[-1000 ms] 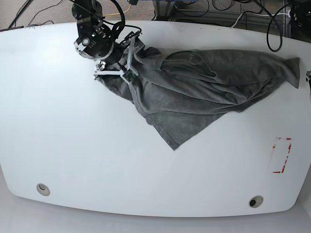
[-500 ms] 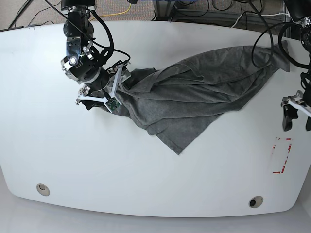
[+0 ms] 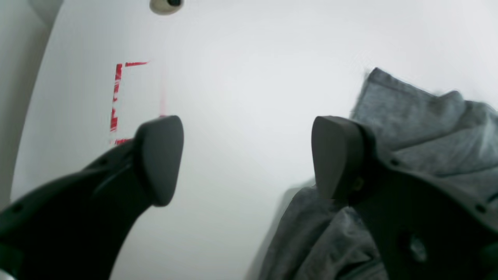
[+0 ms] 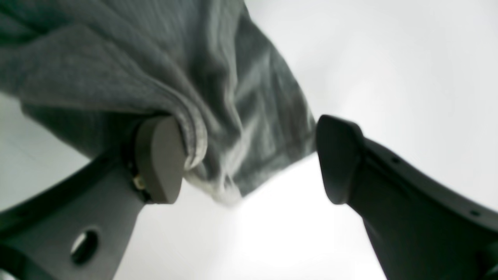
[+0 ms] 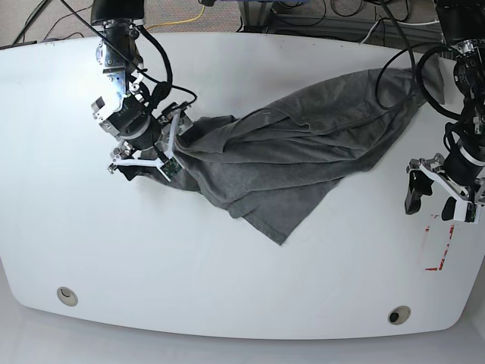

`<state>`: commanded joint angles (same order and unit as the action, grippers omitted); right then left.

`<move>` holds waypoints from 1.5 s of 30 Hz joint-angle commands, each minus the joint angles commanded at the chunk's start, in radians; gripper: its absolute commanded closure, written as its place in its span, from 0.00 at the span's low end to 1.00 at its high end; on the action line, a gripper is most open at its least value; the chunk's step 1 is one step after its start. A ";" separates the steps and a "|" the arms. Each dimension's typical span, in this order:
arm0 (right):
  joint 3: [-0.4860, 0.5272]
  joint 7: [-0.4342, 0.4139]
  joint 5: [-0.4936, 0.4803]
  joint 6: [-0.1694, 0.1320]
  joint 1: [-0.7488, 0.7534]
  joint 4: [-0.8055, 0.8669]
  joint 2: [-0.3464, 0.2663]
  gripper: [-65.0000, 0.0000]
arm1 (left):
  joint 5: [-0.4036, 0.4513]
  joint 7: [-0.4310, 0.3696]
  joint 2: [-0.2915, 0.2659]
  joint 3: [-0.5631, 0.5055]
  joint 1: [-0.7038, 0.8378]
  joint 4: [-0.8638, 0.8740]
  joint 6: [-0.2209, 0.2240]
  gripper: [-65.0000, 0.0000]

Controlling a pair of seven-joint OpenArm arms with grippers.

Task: Layout the t-shirt on the table in an organized manner, then fold the t-shirt properly
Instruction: 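Release the t-shirt and move the left gripper onto its middle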

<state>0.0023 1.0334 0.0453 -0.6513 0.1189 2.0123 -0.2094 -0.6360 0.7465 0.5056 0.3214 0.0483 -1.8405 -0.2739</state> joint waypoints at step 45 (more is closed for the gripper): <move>-0.005 0.011 0.005 -0.047 -0.087 0.026 0.068 0.24 | 0.420 -0.005 -0.376 -0.385 -0.157 0.061 -0.002 0.28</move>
<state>-0.0023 1.0441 0.0499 -0.6981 0.0315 2.0384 -0.1419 -0.2156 0.7419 0.1297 -0.0637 -0.1082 -1.7791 -0.2754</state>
